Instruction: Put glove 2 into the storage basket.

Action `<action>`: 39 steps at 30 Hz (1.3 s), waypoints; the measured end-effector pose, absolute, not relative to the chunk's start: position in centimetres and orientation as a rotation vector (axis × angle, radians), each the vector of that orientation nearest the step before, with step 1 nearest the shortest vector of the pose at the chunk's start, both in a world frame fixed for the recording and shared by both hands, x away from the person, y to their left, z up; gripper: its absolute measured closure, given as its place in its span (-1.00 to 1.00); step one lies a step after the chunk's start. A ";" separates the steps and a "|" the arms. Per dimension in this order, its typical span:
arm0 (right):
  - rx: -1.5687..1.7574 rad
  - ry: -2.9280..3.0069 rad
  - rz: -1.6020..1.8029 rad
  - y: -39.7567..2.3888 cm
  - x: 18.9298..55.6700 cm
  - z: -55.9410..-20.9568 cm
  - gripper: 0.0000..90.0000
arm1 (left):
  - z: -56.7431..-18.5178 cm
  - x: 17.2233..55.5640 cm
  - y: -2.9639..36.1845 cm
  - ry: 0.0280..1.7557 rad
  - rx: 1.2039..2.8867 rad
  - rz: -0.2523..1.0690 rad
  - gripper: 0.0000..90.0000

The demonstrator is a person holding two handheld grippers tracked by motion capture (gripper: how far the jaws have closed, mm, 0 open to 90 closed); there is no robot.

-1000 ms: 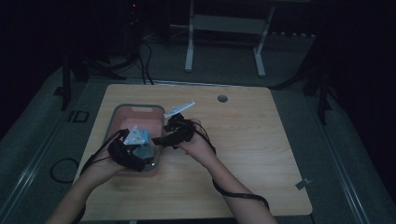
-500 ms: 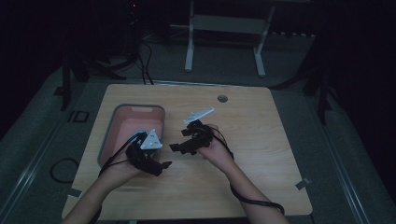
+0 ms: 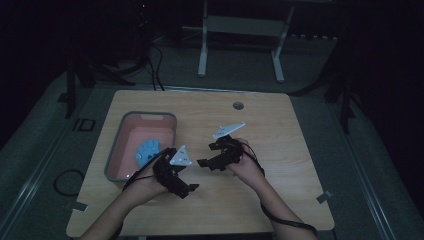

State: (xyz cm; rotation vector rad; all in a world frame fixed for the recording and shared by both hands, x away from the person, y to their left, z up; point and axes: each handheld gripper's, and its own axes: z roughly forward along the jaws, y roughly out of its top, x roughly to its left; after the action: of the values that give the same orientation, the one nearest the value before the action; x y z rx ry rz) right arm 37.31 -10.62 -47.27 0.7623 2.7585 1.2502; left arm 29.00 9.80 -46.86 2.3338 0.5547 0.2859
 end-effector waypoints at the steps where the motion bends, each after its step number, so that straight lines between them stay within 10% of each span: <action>1: 0.766 2.758 1.246 -10.9 37.3 -47.4 -0.62 | -47.0 29.0 9.6 0.550 2.333 0.275 -0.96; 39: 0.771 2.644 1.252 -21.1 34.5 -53.6 -0.69 | -53.6 27.2 4.0 0.364 2.359 0.151 -0.96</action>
State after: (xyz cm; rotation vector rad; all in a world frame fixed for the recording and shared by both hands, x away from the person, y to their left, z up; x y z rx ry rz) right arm 34.46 -21.08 -53.61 0.7706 2.6437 1.2521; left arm 27.21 3.95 -53.57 2.3590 0.3643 0.1507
